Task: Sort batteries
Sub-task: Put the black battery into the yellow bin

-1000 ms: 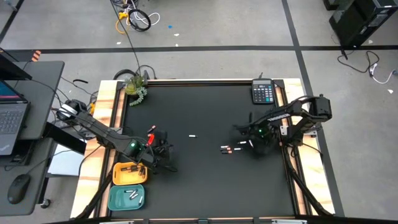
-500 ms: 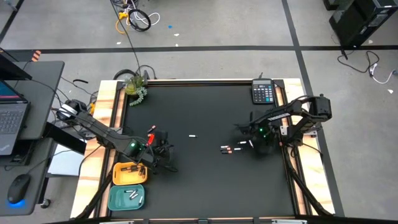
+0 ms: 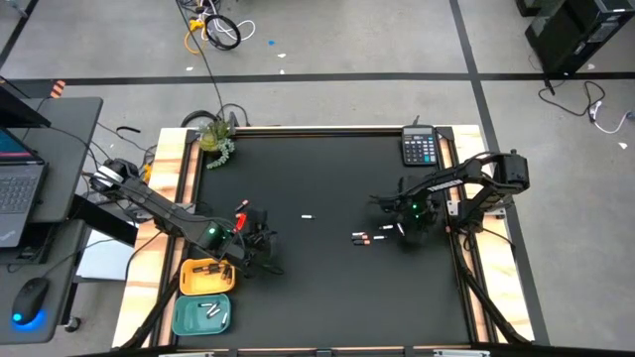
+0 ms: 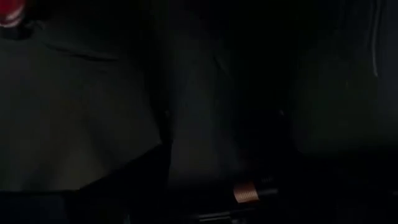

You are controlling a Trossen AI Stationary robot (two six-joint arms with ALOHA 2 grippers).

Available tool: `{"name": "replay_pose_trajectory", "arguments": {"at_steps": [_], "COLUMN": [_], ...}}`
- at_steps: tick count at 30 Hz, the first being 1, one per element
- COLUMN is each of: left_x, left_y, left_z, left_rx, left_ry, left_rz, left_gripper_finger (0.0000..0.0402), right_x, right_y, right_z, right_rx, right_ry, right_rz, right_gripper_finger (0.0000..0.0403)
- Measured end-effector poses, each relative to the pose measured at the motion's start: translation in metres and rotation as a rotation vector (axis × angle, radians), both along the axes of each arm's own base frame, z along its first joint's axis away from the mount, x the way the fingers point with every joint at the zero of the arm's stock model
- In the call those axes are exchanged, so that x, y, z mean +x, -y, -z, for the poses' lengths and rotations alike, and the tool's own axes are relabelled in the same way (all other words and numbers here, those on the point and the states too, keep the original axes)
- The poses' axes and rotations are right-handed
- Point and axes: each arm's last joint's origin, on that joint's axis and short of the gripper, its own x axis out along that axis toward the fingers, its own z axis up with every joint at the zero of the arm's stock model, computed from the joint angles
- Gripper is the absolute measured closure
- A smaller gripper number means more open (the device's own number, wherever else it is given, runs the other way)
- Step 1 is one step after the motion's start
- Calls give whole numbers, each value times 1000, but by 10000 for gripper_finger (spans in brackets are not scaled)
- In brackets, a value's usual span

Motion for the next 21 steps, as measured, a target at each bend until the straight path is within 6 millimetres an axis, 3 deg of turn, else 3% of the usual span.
{"name": "replay_pose_trajectory", "arguments": {"at_steps": [5,12,21], "left_x": [3,7,7], "left_y": [1,4,2], "left_z": [-2,-5,-6], "left_rx": [-21,-18,19], "left_ry": [35,83,105], "left_rz": [-3,27,-7], "left_gripper_finger": [230,230,230], "right_x": [1,-5,-8], "right_y": [1,3,5], "right_z": [0,-4,-1], "right_rx": [6,-38,135], "right_ry": [26,-74,-126], "right_rz": [-91,6,-19], "right_gripper_finger": [123,125,127]}}
